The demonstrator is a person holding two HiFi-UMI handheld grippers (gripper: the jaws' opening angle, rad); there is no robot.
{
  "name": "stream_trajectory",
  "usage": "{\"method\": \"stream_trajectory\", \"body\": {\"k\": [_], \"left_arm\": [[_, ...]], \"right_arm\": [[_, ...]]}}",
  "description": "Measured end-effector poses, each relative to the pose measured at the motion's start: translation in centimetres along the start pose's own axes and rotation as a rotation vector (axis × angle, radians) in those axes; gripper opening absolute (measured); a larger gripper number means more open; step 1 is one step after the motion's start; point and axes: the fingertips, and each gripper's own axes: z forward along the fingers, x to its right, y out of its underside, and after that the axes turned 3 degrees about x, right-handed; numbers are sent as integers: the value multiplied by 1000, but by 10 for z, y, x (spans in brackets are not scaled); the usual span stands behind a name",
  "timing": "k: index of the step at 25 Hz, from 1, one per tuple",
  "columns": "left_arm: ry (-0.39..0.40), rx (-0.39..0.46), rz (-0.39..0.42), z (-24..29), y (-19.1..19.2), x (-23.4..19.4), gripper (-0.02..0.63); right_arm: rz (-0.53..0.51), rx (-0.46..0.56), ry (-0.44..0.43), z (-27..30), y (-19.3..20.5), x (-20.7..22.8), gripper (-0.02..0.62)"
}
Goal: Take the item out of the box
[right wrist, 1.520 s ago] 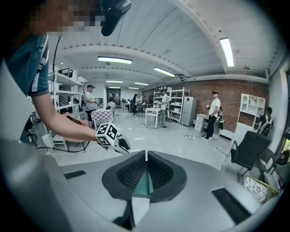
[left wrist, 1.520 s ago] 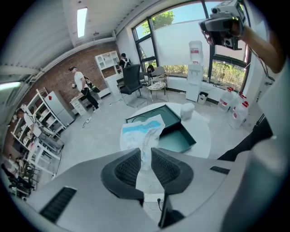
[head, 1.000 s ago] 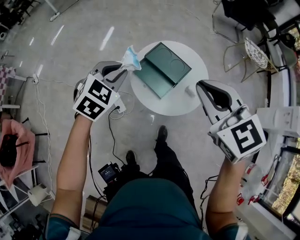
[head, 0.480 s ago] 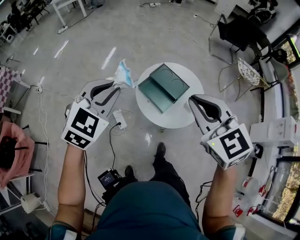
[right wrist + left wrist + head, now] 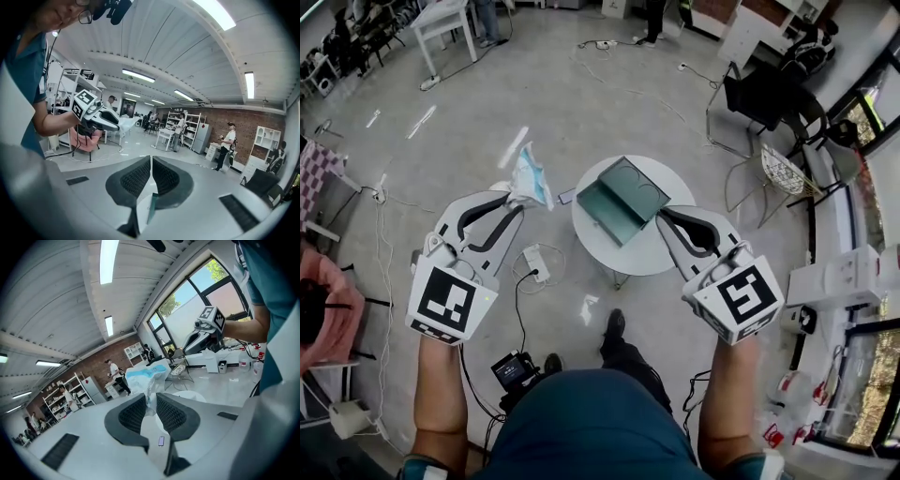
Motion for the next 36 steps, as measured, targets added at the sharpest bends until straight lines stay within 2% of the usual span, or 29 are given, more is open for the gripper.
{"method": "stream_trajectory", "body": {"k": [5, 12, 16, 26, 36], "left_arm": [[-24, 67, 13, -50, -10, -3, 87], [-61, 83, 15, -94, -21, -4, 87], [-78, 79, -11, -111, -14, -6, 87], [-71, 73, -13, -112, -11, -1, 87], [-53, 64, -13, -86, -7, 9, 87]], "right_arm": [[-17, 18, -14, 7, -21, -32, 40], [-38, 35, -53, 6, -44, -55, 37], [-42, 28, -77, 11, -50, -71, 37], [-50, 27, -78, 8, -57, -76, 37], [-40, 12, -67, 3, -38, -59, 37]]}}
